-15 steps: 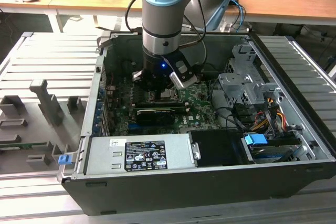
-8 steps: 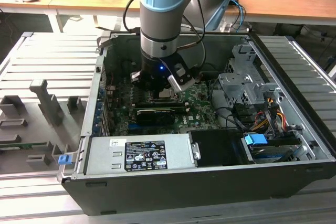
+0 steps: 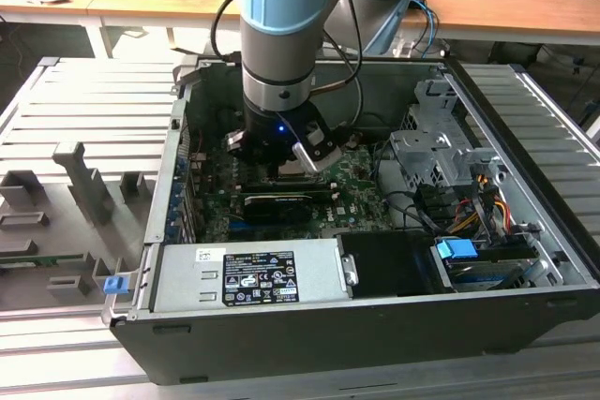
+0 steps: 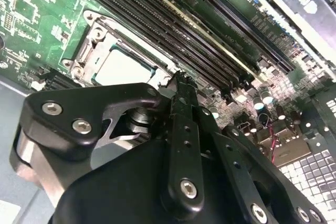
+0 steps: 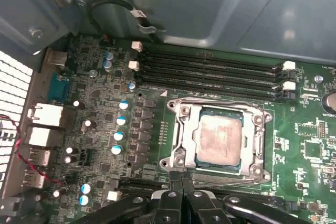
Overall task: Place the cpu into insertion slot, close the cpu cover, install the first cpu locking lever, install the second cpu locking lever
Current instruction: 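Install the second cpu locking lever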
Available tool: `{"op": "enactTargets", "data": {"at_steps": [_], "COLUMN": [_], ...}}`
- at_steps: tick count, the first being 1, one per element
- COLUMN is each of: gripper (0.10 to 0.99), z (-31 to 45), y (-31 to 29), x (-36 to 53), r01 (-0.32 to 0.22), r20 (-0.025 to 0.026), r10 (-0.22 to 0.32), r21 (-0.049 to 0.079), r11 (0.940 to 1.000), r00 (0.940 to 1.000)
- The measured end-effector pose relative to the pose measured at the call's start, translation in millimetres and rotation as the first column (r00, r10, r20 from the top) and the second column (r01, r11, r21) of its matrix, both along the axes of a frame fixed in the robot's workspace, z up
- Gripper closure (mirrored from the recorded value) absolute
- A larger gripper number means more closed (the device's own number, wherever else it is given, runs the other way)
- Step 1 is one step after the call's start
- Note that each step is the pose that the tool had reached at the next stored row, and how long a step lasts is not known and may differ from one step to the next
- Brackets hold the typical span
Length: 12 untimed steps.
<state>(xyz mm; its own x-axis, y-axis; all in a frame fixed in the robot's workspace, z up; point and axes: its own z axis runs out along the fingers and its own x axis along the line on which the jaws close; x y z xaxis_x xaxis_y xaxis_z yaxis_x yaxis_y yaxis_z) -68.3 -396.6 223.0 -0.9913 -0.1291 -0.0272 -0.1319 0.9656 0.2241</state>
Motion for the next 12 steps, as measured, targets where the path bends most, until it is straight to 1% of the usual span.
{"op": "enactTargets", "data": {"at_steps": [3,4,7,9,10,12], "gripper": [0.980,0.980,0.980,0.980,0.980,0.980], "z": [-2.9,-5.4,-12.2,-15.3,-16.5,-19.7], "y": [-1.1,-1.3,-1.5,-2.0,-2.1,-2.4], "x": [-1.5,-2.3,-3.5,-5.9,-6.8,-7.1], "r01": [-0.007,-0.010,-0.015,-0.021,-0.022,-0.024], "r20": [0.0000,0.0002,0.0001,0.0004,0.0005,0.0006], "r10": [0.007,0.010,0.015,0.021,0.022,0.024], "r21": [0.012,0.016,0.018,0.036,0.041,0.044], "r11": [0.9999,0.9998,0.9997,0.9991,0.9989,0.9987], "r00": [1.0000,0.9999,0.9999,0.9998,0.9998,0.9997]}}
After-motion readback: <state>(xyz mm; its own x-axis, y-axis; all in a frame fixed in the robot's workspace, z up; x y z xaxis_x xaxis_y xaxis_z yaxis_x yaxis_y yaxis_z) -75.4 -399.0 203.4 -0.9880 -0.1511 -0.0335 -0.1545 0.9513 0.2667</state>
